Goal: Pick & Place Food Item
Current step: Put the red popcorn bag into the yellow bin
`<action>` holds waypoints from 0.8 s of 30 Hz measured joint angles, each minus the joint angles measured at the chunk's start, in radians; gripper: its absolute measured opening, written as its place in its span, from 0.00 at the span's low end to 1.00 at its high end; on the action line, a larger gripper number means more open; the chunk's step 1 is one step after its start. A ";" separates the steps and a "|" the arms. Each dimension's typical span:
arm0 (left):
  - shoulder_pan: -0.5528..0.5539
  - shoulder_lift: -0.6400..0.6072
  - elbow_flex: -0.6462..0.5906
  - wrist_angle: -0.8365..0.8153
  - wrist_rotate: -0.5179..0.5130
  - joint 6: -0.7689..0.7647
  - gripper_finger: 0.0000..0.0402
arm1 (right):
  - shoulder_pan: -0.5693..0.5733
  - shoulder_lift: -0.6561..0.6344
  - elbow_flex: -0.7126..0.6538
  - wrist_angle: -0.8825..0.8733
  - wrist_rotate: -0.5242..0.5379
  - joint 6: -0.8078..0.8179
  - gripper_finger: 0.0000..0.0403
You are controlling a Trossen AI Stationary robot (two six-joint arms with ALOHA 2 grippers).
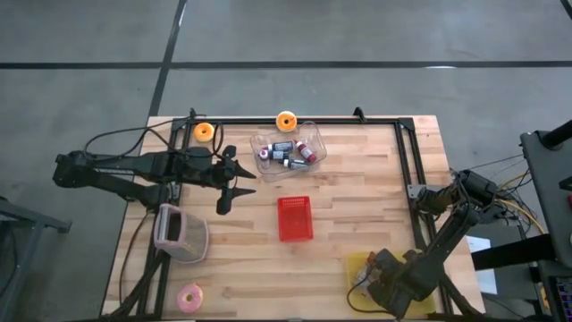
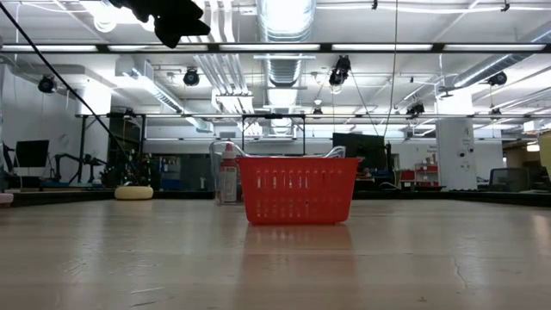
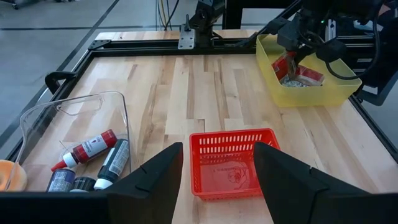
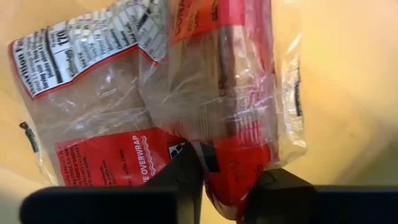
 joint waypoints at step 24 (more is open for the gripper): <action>0.000 0.000 0.000 0.000 -0.002 0.000 0.50 | 0.000 0.000 -0.014 -0.001 0.002 0.012 0.57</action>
